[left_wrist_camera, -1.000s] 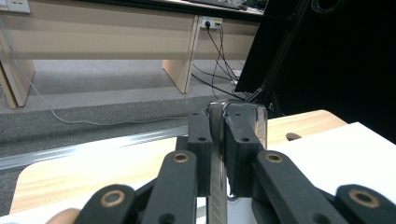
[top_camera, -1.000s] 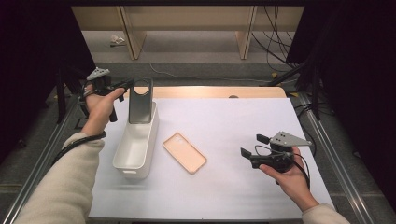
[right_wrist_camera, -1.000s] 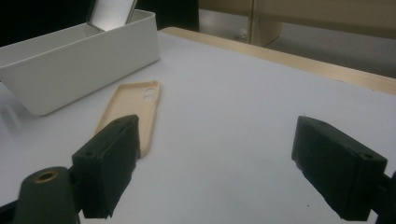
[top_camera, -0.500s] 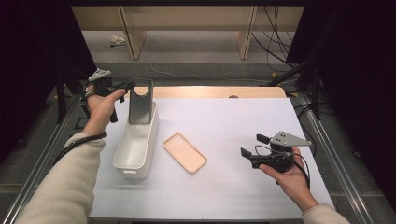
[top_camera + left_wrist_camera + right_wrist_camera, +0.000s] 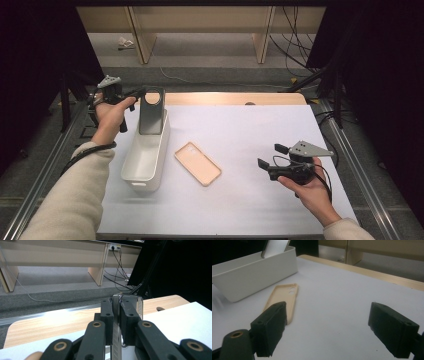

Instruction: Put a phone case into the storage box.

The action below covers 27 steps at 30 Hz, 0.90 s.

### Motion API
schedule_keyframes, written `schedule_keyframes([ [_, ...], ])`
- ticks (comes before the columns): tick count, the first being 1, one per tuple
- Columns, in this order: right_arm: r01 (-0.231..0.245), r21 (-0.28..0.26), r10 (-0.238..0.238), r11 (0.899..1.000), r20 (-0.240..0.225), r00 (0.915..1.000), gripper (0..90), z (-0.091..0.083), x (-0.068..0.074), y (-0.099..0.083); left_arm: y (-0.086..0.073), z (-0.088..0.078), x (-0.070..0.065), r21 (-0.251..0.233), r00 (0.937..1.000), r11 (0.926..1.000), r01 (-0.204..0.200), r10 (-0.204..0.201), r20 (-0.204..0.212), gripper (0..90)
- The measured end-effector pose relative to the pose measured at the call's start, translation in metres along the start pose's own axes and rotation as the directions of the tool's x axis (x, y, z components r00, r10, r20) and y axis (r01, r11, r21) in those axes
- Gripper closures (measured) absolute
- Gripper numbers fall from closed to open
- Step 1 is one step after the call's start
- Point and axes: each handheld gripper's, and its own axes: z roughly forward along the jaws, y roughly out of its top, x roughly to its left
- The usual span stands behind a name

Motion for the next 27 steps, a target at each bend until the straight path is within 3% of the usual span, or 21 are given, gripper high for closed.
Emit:
schedule_keyframes([
  [27,-0.003,0.0,0.003,1.0,-0.006,1.0,16.2,0.0005,-0.0002,-0.0003,-0.0093,0.0074,0.0032,0.026,1.0,0.9996,0.007,-0.006,-0.005,81.5],
])
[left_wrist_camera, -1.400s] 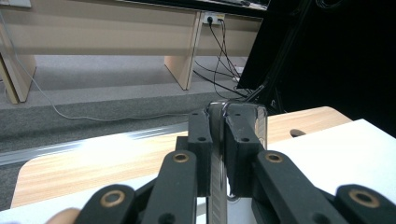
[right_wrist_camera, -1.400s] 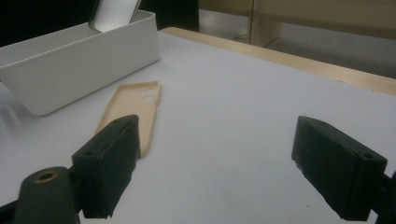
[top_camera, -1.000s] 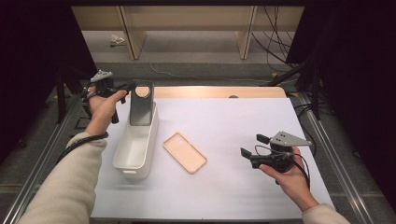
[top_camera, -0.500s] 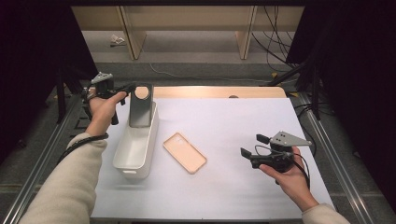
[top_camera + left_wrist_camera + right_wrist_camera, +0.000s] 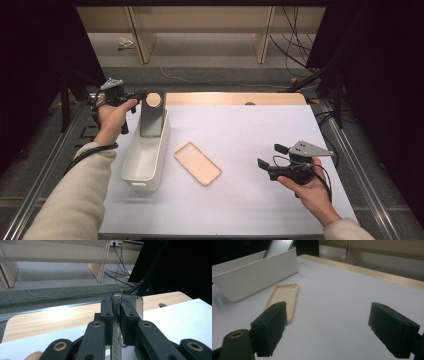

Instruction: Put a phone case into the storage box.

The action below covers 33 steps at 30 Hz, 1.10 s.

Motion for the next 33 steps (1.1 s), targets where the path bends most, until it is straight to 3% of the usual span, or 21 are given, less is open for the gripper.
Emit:
schedule_keyframes([
  [33,0.001,-0.001,-0.001,1.0,-0.003,1.0,16.2,0.0,0.0,0.0,-0.012,0.008,0.004,0.037,1.0,0.9993,0.005,-0.004,-0.004,81.3],
])
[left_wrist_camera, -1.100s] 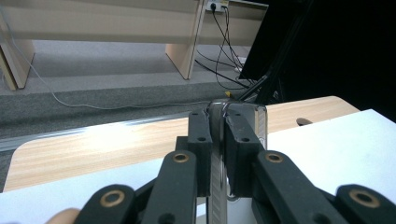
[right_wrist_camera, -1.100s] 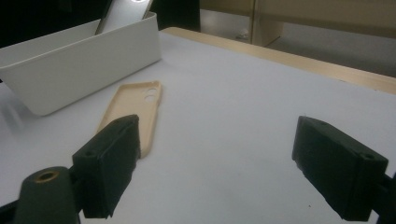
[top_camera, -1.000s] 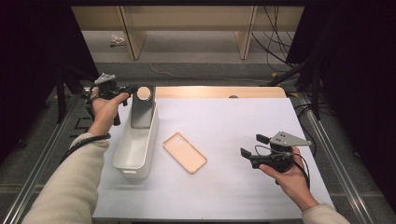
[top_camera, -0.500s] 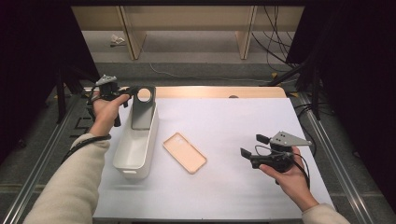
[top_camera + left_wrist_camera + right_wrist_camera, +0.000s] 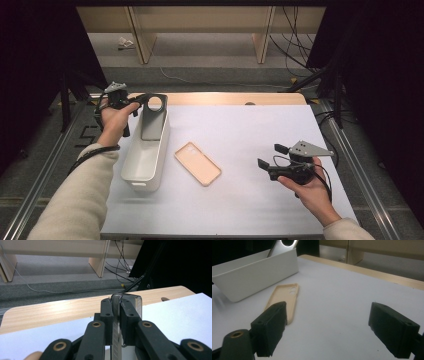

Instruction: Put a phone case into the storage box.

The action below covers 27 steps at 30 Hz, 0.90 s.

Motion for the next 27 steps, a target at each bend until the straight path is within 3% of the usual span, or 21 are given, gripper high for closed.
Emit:
schedule_keyframes([
  [27,0.001,0.001,-0.001,1.0,-0.002,1.0,16.2,0.0,0.0003,0.0,-0.0037,0.0011,0.0062,0.014,0.9998,0.9997,0.018,-0.018,-0.012,80.3],
])
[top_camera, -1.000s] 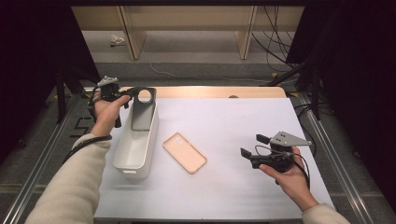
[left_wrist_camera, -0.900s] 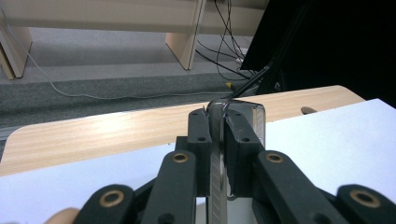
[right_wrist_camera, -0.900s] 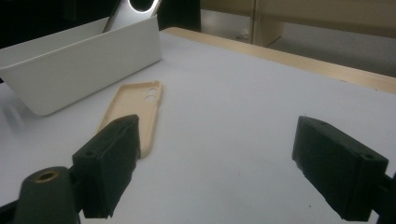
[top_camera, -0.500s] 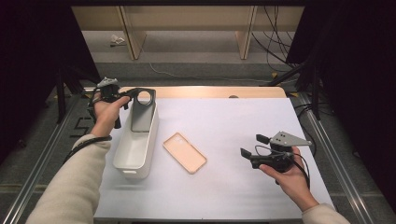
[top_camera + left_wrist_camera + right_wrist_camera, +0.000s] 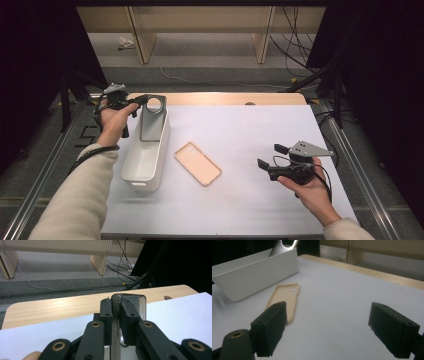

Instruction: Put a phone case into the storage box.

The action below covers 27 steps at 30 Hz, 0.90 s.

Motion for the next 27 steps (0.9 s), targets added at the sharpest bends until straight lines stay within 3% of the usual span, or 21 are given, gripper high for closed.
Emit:
schedule_keyframes([
  [21,-0.001,0.001,0.001,1.0,-0.001,1.0,16.2,-0.0001,0.0,0.0,-0.0039,0.0029,0.0038,0.032,0.9988,0.9993,-0.02,0.021,-0.045,77.4],
  [27,-0.001,0.001,0.001,1.0,-0.001,1.0,16.2,-0.0002,0.0,0.0,-0.0025,0.0043,0.0029,0.052,0.9964,0.9974,-0.049,0.052,-0.067,76.2],
])
